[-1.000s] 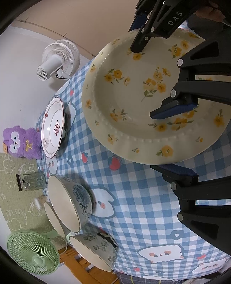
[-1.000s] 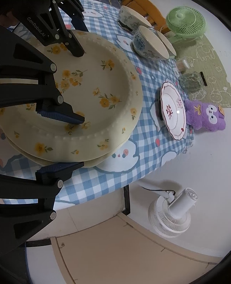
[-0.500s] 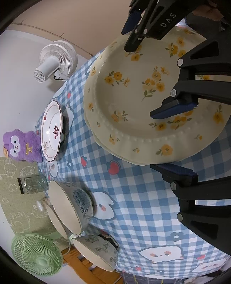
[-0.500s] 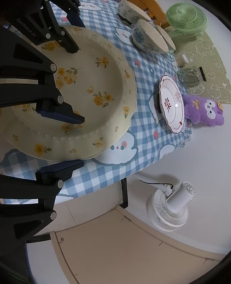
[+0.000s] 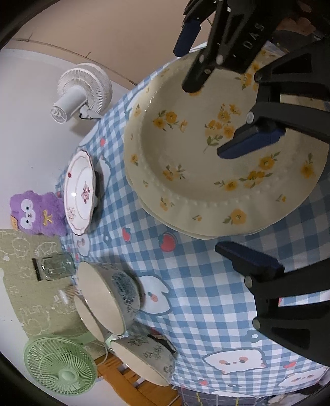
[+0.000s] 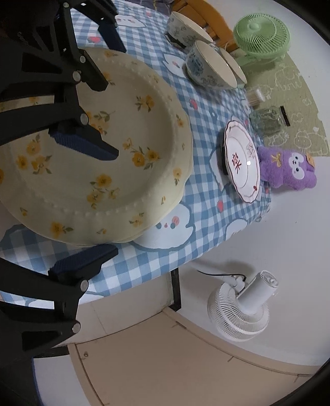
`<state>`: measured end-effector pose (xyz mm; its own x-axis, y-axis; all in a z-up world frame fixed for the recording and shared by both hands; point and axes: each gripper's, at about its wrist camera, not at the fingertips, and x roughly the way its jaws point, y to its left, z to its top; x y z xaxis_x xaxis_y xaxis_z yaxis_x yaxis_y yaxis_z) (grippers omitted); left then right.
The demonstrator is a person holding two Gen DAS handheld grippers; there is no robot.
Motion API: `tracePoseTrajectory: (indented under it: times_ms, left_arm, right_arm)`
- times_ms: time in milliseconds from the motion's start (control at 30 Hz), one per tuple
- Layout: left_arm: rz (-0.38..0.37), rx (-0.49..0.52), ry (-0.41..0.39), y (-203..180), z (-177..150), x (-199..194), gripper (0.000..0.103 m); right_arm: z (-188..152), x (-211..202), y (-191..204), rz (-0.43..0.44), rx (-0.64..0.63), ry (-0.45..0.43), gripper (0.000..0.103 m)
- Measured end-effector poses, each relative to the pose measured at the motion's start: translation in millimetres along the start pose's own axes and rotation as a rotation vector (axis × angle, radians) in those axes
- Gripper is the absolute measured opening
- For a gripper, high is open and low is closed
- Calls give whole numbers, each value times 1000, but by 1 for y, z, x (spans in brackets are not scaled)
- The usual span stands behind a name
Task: Organize plates and bowls
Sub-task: 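Open both tools off the yellow plates and raise them toward the red-rimmed plate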
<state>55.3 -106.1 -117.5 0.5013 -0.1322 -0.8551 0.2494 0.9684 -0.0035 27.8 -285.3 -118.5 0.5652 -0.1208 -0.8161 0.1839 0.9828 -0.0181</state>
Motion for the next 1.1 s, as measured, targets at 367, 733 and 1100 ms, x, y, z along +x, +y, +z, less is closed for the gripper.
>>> tracePoseTrajectory:
  times_ms: [367, 733, 1100]
  left_arm:
    - [2, 11, -35, -4, -10, -23, 73]
    - [27, 1, -100, 0, 5, -48, 80]
    - [43, -10, -172, 6, 34, -69, 83]
  right_arm:
    - [-9, -24, 9, 49, 5, -46, 73]
    - [9, -48, 17, 78, 2, -109, 73]
    - [41, -70, 21, 83, -10, -179, 77]
